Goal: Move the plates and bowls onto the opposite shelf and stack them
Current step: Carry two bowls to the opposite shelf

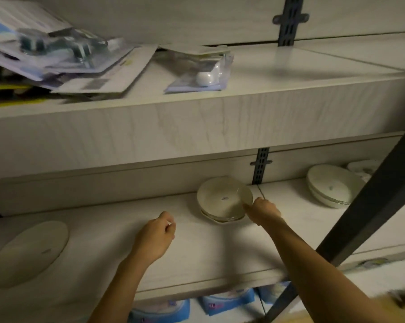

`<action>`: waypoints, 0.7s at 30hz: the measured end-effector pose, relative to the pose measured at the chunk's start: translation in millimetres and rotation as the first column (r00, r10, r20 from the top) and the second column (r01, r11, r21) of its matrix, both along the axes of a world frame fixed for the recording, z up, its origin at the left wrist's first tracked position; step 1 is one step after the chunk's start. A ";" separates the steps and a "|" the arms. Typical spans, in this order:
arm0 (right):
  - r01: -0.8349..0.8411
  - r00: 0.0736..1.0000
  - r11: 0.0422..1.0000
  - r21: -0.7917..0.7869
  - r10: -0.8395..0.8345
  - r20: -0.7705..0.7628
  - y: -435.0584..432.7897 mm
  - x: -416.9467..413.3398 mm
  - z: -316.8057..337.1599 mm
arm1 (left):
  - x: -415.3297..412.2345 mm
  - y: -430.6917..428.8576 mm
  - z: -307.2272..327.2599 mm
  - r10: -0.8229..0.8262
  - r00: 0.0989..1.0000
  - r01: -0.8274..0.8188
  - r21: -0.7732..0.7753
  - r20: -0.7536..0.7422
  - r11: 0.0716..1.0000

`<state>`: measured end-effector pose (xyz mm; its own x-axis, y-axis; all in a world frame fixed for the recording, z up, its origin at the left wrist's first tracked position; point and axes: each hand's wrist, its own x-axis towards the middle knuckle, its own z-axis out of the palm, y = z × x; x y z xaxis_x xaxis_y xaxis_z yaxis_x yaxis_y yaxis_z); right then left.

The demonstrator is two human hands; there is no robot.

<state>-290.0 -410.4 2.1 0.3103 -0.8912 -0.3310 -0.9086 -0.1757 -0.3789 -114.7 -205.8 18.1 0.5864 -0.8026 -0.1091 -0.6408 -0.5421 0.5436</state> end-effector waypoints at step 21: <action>0.102 0.989 0.994 -0.045 -0.097 0.111 8.1 -4.7 28.6 | 25.3 -30.6 -28.4 -0.043 0.998 0.044 0.017 -0.034 0.999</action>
